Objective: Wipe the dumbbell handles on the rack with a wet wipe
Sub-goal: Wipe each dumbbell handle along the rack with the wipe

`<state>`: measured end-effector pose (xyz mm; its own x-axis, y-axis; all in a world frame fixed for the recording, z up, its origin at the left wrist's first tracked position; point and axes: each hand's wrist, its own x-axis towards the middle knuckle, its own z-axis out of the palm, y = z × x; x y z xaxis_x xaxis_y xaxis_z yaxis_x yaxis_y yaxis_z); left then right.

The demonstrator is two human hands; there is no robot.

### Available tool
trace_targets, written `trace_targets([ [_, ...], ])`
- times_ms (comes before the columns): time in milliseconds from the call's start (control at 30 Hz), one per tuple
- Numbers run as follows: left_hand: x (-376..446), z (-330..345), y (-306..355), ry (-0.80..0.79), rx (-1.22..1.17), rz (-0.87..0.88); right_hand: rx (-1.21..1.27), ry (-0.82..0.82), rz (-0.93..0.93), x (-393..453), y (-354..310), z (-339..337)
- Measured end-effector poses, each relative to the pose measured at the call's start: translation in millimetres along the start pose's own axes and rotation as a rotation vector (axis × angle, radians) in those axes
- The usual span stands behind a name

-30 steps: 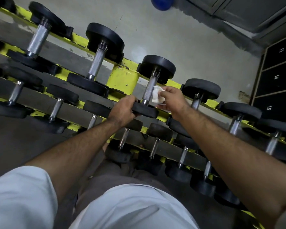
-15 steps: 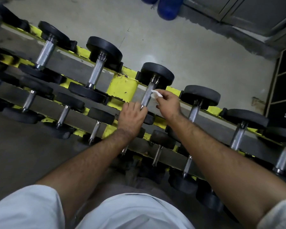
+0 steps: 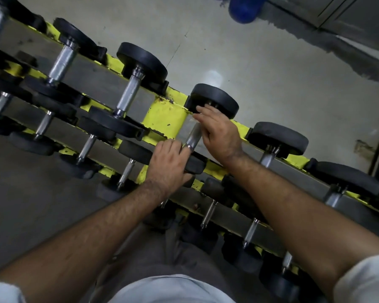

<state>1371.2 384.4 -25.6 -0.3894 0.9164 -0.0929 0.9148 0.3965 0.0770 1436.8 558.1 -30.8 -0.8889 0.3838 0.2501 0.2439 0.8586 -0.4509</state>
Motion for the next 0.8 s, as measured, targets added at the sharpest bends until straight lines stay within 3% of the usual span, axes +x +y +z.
trace_targets([
  [167, 1.2, -1.9, 1.6, 0.028, -0.048, -0.02, -0.155, -0.141, -0.207, -5.8, 25.1, 9.0],
  [367, 0.9, 0.7, 1.0, 0.044, -0.051, -0.015, -0.245, -0.217, -0.305, -11.0, 36.6, 6.3],
  [500, 1.3, 0.0, 0.8, 0.02, -0.043, -0.018, -0.221, -0.226, -0.287, -14.4, 34.0, 9.5],
  [667, 1.1, -2.1, 3.2, 0.0, -0.043, -0.019, -0.16, -0.34, -0.491, -31.6, 39.2, 6.4],
  [800, 1.1, -2.2, 0.4, 0.0, -0.044, -0.018, -0.188, -0.221, -0.302, -12.6, 45.2, 3.2],
])
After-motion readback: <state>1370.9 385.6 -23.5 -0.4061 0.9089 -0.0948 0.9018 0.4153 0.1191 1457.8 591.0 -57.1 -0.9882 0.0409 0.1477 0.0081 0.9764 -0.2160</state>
